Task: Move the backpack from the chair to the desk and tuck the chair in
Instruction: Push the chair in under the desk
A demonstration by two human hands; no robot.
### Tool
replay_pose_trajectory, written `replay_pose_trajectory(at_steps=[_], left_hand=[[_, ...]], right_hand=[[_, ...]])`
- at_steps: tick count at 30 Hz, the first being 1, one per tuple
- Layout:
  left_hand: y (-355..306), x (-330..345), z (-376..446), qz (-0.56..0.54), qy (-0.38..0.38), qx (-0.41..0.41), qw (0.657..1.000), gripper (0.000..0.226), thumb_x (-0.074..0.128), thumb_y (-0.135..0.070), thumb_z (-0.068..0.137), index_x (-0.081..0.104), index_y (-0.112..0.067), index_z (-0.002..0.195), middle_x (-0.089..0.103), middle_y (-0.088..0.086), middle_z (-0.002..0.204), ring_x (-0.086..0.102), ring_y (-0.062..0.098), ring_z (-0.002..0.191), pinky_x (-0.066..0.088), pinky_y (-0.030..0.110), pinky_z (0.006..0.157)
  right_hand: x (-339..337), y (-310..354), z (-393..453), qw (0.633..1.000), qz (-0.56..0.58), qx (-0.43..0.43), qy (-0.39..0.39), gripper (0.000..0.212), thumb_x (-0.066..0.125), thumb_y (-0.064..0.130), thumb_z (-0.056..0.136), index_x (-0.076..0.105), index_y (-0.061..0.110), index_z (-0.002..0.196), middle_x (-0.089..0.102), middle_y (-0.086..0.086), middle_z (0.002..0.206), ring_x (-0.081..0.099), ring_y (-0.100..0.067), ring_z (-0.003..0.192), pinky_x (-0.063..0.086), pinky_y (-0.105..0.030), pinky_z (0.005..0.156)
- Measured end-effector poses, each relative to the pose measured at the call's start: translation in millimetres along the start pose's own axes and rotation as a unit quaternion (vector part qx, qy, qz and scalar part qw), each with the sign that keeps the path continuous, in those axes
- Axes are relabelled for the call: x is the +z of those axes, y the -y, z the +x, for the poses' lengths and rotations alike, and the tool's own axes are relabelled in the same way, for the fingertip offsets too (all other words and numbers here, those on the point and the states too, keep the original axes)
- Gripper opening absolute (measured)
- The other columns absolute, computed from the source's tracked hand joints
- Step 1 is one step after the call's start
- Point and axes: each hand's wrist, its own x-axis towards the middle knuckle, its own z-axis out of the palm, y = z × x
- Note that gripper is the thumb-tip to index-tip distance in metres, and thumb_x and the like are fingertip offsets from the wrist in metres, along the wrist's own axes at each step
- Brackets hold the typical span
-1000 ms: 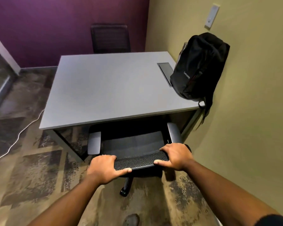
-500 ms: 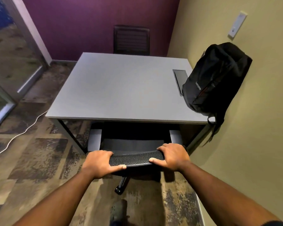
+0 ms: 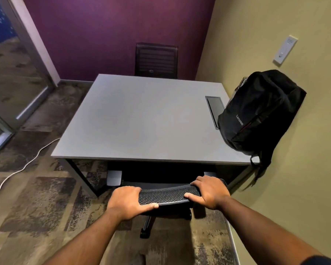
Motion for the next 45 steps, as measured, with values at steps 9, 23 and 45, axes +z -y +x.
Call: replay_pose_trajectory(at_steps=[9,23,45], left_hand=[[56,-8,45,0.007,-0.003,0.013,1.0,0.113,0.018,-0.111,0.057,0.069,-0.028,0.113,0.073,-0.007,0.109,0.067,0.015,0.103,0.054,0.038,0.086],[44,-7,71,0.019,-0.021,-0.013,1.0,0.102,0.014,-0.11,0.06,0.065,-0.029,0.095,0.07,-0.008,0.093,0.067,0.015,0.089,0.053,0.037,0.074],[88,-27,119,0.011,-0.001,0.052,0.999,0.094,0.03,-0.106,0.066,0.068,-0.036,0.117,0.073,-0.013,0.105,0.067,0.011,0.096,0.052,0.032,0.078]], right_hand=[[-2,21,54,1.0,0.003,0.027,-0.001,0.093,0.018,0.095,0.088,0.069,0.029,0.131,0.069,0.005,0.116,0.063,-0.02,0.107,0.051,-0.041,0.092],[-3,-17,94,1.0,0.01,-0.005,-0.003,0.095,0.017,0.096,0.087,0.068,0.031,0.134,0.071,0.007,0.122,0.063,-0.016,0.11,0.049,-0.037,0.093],[4,0,119,0.998,0.032,0.042,-0.046,0.096,0.015,0.096,0.088,0.075,0.026,0.117,0.073,0.004,0.112,0.067,-0.019,0.105,0.054,-0.04,0.09]])
